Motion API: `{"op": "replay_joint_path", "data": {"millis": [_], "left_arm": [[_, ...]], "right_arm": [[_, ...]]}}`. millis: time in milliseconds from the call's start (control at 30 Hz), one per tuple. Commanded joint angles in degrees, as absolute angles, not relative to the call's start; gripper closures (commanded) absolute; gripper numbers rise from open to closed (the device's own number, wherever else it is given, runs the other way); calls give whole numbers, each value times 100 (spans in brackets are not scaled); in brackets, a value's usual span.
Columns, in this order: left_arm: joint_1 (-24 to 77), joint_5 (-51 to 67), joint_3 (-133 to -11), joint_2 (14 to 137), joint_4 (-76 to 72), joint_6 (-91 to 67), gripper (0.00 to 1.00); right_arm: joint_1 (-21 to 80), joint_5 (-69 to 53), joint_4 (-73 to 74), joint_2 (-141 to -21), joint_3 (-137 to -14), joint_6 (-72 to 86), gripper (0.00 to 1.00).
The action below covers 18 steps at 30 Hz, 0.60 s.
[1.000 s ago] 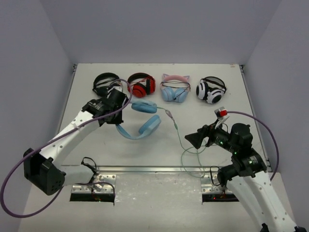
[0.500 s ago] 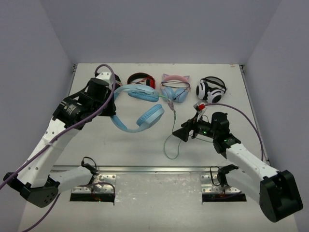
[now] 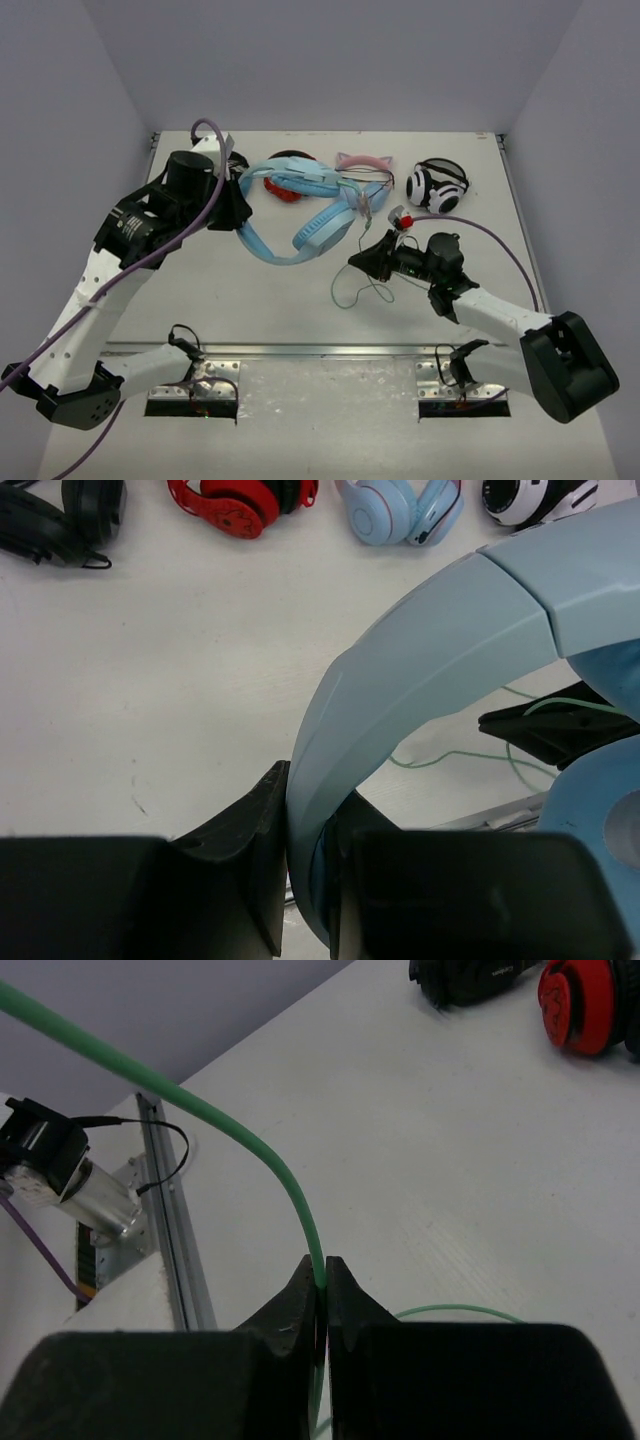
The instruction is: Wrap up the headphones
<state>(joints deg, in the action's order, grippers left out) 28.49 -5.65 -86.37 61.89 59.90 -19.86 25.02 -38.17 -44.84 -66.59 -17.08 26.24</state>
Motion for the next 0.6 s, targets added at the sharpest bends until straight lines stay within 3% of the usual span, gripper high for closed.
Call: {"op": "replay_joint_path", "data": {"millis": [0, 100, 233, 367, 567], "left_arm": [[2883, -561, -9009, 6126, 5247, -2338, 100], [2892, -1351, -9009, 6152, 5352, -2250, 100], [2892, -2494, -8292, 6144, 5126, -1848, 100], [2892, -2575, -7439, 6187, 4476, -1530, 100], [2900, -2234, -6979, 6574, 4026, -1196, 100]], "right_arm": [[2540, -3903, -5054, -6548, -1627, 2724, 99], [2540, -3438, -4616, -5961, -1381, 2646, 99], [2540, -2289, -2854, -4523, -1397, 2225, 99], [2540, -911, -1289, -3746, -1879, 1812, 99], [2549, 393, 438, -3840, -3697, 985, 99]]}}
